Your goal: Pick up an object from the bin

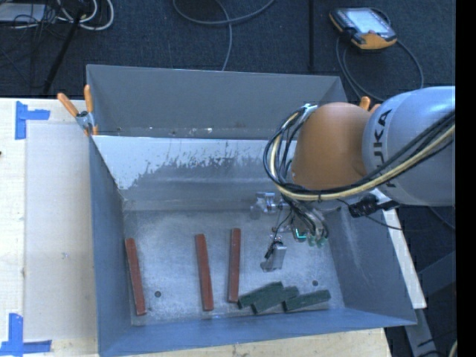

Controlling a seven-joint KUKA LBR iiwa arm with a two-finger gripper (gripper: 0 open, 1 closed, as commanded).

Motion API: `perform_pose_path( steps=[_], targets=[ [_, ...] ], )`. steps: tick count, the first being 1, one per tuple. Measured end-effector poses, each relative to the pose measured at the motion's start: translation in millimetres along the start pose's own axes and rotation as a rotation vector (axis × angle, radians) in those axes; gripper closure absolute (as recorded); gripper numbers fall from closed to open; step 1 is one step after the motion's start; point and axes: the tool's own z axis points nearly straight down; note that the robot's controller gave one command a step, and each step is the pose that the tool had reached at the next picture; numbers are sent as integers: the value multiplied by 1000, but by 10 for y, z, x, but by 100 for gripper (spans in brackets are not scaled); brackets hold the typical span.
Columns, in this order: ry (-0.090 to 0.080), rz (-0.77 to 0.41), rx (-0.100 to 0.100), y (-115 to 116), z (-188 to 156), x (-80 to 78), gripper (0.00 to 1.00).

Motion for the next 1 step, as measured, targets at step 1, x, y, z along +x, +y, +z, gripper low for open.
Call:
perform_pose_path(
  steps=[1],
  targets=[
    [-7, 0, 0, -1, -44, -16, 0]
  ],
)
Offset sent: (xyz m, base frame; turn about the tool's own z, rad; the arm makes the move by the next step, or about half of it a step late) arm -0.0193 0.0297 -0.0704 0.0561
